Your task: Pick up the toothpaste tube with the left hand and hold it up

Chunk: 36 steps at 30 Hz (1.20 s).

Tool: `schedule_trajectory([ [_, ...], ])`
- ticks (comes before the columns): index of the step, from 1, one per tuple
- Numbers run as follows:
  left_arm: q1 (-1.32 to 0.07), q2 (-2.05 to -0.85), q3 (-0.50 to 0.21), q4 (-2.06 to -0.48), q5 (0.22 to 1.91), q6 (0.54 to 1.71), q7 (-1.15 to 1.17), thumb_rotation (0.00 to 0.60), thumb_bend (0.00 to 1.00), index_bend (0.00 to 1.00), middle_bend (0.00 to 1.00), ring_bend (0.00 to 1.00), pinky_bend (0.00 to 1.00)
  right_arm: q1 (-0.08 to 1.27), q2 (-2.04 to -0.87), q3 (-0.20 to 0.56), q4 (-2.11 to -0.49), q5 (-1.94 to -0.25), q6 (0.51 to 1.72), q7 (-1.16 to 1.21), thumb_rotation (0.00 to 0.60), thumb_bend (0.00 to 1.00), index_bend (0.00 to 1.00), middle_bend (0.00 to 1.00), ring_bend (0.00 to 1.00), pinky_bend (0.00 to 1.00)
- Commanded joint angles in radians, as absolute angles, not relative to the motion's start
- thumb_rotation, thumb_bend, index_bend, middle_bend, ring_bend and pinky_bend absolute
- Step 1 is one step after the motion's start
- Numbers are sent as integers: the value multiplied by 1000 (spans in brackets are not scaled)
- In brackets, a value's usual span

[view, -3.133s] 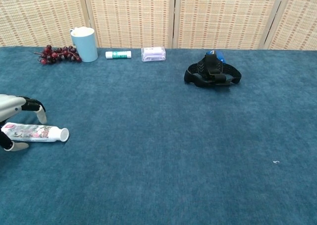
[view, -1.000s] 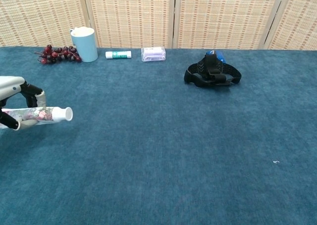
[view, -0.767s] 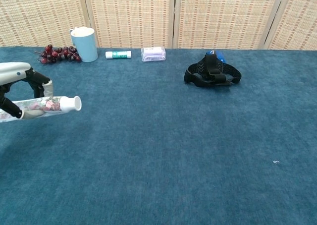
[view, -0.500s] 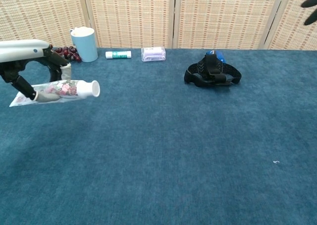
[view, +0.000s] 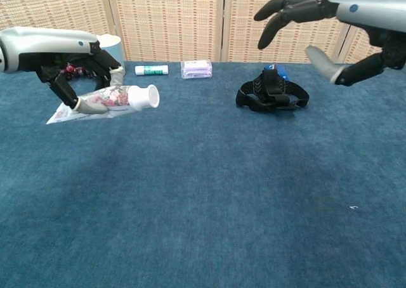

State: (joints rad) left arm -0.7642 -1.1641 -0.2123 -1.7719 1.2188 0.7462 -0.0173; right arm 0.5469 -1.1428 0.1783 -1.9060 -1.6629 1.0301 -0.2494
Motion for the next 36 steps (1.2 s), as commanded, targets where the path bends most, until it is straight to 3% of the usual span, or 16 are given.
schedule_trajectory([
  [1, -796, -1158, -225, -1780, 1178, 717, -13, 600, 408, 579, 677, 489, 263, 583, -1183, 194, -1909, -1628, 995, -304, 600, 640, 288, 64, 0, 0],
  [19, -906, -1142, -234, -1801, 982, 665, 32, 600, 408, 581, 686, 492, 262, 699, -1379, 209, -1814, -1556, 973, -440, 600, 640, 298, 12, 0, 0],
  [36, -948, -1132, -212, -1834, 910, 691, 72, 600, 408, 584, 690, 492, 267, 752, -1442, 198, -1747, -1523, 976, -437, 600, 640, 298, 5, 0, 0],
])
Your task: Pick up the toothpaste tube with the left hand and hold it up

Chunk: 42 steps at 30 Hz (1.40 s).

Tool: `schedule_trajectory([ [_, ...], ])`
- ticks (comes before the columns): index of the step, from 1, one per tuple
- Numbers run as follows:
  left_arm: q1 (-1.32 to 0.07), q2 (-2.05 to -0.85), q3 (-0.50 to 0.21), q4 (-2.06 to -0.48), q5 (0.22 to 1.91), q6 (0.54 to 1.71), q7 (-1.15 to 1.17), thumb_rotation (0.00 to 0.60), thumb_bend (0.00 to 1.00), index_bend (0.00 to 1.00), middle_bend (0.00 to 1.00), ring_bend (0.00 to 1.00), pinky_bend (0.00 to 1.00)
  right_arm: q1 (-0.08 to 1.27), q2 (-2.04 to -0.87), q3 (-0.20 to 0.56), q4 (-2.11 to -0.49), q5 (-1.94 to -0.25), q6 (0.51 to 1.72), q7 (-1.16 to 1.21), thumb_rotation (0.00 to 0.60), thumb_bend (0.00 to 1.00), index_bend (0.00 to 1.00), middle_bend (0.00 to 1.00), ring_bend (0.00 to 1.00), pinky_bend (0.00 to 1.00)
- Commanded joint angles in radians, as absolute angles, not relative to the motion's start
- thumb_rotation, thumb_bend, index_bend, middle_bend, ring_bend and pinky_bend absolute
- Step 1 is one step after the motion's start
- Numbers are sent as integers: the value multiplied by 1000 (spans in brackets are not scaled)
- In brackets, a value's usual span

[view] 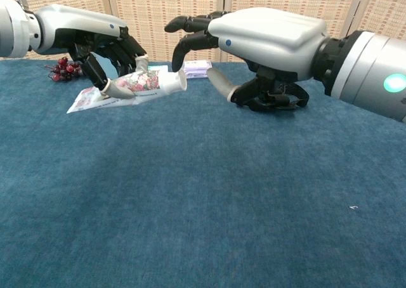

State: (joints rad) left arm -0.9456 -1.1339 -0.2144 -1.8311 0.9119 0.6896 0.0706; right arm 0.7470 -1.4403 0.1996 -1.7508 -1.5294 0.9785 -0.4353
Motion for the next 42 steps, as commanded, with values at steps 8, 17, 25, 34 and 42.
schedule_trajectory([
  [8, -958, -1129, -208, -1836, 901, 692, 67, 600, 408, 585, 692, 493, 268, 765, -1452, 189, -1744, -1493, 971, -456, 600, 639, 298, 6, 0, 0],
  [17, -954, -1114, -205, -1834, 921, 683, 40, 600, 417, 590, 697, 493, 268, 772, -1448, 184, -1738, -1463, 975, -473, 600, 640, 298, 6, 0, 0],
  [25, -950, -1105, -206, -1832, 938, 673, 12, 600, 419, 596, 699, 493, 268, 782, -1452, 181, -1724, -1444, 976, -477, 600, 640, 298, 6, 0, 0],
  [34, -947, -1099, -205, -1827, 959, 669, -8, 600, 419, 596, 700, 493, 268, 788, -1454, 175, -1715, -1425, 979, -479, 600, 639, 298, 6, 0, 0],
  [42, -947, -1092, -204, -1829, 970, 668, -15, 600, 420, 598, 702, 493, 269, 788, -1453, 166, -1706, -1411, 983, -476, 600, 640, 297, 6, 0, 0],
])
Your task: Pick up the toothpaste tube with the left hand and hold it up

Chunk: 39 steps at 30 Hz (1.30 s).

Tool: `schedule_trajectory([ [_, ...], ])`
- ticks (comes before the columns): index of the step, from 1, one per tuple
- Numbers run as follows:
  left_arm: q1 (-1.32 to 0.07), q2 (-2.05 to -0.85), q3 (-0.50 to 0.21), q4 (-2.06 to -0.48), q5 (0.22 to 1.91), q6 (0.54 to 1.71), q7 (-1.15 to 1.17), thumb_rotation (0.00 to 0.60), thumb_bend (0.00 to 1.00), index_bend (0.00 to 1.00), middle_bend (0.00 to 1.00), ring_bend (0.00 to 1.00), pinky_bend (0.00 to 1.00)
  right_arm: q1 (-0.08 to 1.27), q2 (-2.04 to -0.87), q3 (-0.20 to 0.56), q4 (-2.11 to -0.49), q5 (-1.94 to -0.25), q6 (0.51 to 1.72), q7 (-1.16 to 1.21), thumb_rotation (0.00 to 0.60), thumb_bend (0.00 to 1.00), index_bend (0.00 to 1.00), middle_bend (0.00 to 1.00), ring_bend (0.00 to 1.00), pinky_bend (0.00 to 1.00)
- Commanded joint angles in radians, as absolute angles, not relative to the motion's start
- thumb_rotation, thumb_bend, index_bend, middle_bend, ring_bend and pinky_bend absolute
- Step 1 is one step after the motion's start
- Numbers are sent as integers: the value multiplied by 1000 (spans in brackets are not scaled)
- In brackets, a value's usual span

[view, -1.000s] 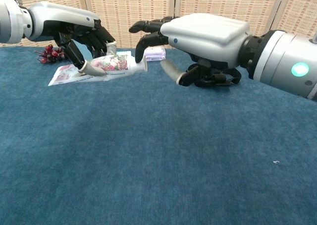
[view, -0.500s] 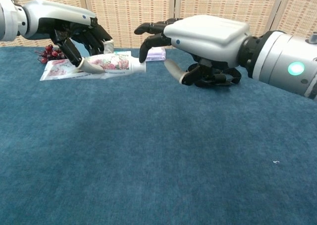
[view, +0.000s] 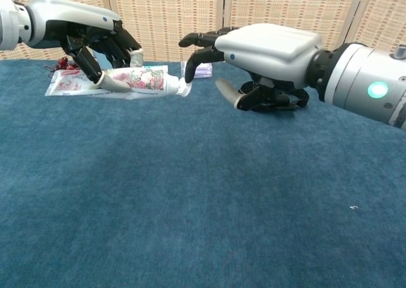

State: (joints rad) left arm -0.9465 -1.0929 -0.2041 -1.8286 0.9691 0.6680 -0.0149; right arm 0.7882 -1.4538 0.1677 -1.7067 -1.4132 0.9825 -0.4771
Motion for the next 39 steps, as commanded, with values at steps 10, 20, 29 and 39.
schedule_trajectory([
  [10, -950, -1087, -205, -1843, 974, 670, -20, 600, 420, 598, 702, 493, 270, 796, -1459, 166, -1693, -1401, 985, -460, 600, 641, 297, 5, 0, 0],
  [20, -944, -1072, -212, -1863, 986, 675, -39, 600, 421, 598, 702, 493, 273, 803, -1467, 161, -1673, -1386, 979, -457, 600, 641, 298, 5, 0, 0],
  [29, -939, -1060, -215, -1876, 1001, 673, -57, 600, 422, 599, 702, 493, 275, 813, -1483, 162, -1644, -1376, 972, -445, 600, 642, 298, 5, 0, 0],
  [39, -934, -1054, -218, -1888, 1016, 671, -75, 600, 422, 598, 702, 493, 281, 825, -1503, 163, -1618, -1373, 969, -437, 600, 642, 298, 5, 0, 0],
])
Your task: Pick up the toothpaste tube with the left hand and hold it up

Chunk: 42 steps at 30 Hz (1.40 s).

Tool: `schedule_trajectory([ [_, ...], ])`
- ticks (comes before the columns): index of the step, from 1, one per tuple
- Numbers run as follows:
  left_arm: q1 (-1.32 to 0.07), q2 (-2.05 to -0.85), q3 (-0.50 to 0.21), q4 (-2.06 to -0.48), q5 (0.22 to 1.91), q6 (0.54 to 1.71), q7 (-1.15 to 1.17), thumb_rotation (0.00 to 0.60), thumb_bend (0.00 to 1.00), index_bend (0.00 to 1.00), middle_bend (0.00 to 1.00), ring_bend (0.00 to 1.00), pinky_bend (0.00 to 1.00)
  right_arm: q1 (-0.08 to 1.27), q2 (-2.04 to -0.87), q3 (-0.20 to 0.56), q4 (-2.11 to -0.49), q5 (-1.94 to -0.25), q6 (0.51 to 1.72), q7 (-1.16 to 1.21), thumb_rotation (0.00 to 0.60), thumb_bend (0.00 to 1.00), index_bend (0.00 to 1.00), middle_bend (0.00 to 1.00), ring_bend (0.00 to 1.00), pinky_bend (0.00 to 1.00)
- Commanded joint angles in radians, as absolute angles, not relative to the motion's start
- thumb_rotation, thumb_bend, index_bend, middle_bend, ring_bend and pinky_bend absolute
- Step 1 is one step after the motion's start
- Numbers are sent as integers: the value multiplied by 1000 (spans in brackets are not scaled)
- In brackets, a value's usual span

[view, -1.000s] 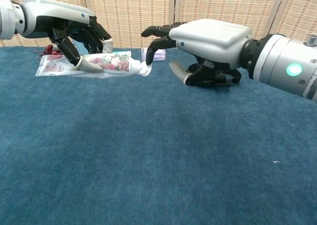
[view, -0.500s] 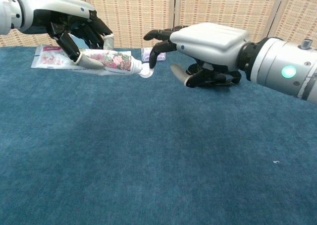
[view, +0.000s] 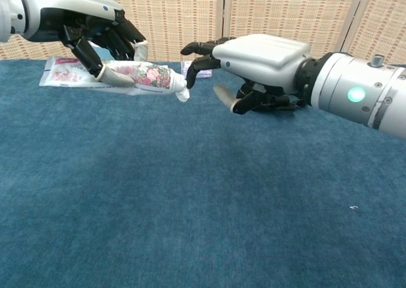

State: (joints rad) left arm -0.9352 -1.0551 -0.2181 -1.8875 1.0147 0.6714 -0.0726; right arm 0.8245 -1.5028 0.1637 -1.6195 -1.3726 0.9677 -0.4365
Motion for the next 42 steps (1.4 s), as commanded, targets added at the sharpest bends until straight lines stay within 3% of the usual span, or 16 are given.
schedule_trajectory([
  [1, -934, -1053, -218, -1888, 1017, 671, -76, 600, 422, 598, 702, 493, 281, 824, -1503, 163, -1618, -1373, 971, -436, 600, 642, 298, 5, 0, 0],
  [12, -917, -1084, -191, -1845, 1069, 672, -82, 600, 420, 592, 701, 482, 282, 758, -1367, 153, -1723, -1446, 1079, -369, 600, 642, 298, 3, 0, 0],
  [20, -904, -1186, -148, -1752, 1139, 685, -64, 600, 409, 568, 665, 460, 282, 678, -1233, 141, -1809, -1492, 1181, -357, 600, 632, 297, 3, 0, 0],
  [30, -893, -1304, -105, -1608, 1205, 689, -63, 600, 403, 517, 582, 365, 252, 603, -1147, 117, -1827, -1520, 1244, -348, 600, 630, 298, 2, 0, 0],
  [34, -884, -1330, -98, -1558, 1228, 710, -51, 600, 403, 483, 571, 324, 252, 582, -1122, 115, -1821, -1516, 1253, -343, 600, 630, 297, 2, 0, 0],
  [42, -874, -1339, -77, -1522, 1210, 710, 3, 600, 403, 337, 414, 217, 237, 555, -1097, 113, -1810, -1508, 1255, -338, 600, 631, 297, 1, 0, 0],
])
